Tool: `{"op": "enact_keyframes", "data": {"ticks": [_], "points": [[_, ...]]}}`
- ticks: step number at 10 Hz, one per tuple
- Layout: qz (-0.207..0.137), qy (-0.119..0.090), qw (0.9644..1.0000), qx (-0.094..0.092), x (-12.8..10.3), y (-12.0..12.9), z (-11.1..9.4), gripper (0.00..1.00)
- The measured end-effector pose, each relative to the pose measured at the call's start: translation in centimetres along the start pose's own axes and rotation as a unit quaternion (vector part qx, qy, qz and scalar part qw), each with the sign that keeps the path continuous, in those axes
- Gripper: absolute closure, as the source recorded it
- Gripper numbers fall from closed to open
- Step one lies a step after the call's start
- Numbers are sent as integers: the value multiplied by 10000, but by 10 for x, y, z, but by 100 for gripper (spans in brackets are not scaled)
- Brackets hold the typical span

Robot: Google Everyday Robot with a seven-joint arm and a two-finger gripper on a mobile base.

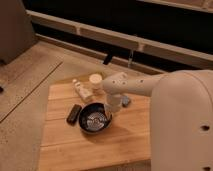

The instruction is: Drag the ceramic bowl in a circle

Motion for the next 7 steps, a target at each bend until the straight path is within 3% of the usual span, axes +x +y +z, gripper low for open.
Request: {"op": "enact_keyframes", "data": {"ticks": [4, 7], "points": [[277, 8, 9996, -44, -29, -30, 1, 100], [123, -15, 9998, -144, -55, -21, 2, 96]]}}
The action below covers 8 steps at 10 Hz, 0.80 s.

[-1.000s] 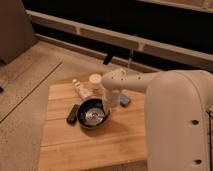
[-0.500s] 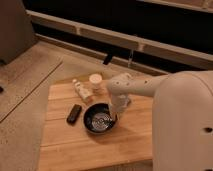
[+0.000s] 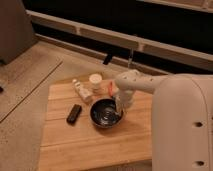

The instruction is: Drag the ceramic bowl in a circle

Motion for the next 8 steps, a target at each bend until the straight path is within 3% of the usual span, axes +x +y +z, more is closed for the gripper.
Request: {"op": "enact_keyframes", "data": {"ticks": [4, 7, 8], "points": [[-160, 66, 9996, -235, 10, 22, 1, 57], [-94, 90, 9996, -268, 18, 18, 0, 27], [-58, 91, 9996, -264, 19, 16, -1, 22]]}}
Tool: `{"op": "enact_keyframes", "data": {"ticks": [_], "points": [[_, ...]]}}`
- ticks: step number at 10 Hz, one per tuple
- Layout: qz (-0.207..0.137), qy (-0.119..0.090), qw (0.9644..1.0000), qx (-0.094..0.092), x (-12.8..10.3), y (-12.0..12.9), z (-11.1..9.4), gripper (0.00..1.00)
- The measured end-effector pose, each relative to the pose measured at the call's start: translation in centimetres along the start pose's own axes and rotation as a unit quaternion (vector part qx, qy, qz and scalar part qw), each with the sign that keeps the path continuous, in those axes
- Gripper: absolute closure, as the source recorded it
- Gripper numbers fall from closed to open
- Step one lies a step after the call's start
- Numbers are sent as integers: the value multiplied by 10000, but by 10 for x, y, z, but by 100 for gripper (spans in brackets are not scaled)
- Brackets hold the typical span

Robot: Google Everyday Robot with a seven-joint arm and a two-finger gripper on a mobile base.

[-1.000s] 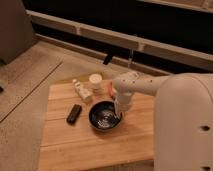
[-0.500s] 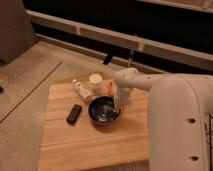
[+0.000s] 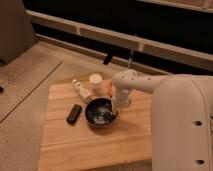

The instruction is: Drag the ceramic bowl in a circle

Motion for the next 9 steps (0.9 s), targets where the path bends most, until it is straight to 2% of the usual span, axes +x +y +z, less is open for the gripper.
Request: {"op": "enact_keyframes", "data": {"ticks": [5, 6, 8, 9], "points": [[99, -78, 9999, -28, 1, -7, -9, 20], [83, -147, 9998, -58, -1, -6, -14, 20], [-61, -403, 9990, -159, -2, 6, -37, 20], [-110, -588, 9976, -342, -1, 17, -54, 20]]}}
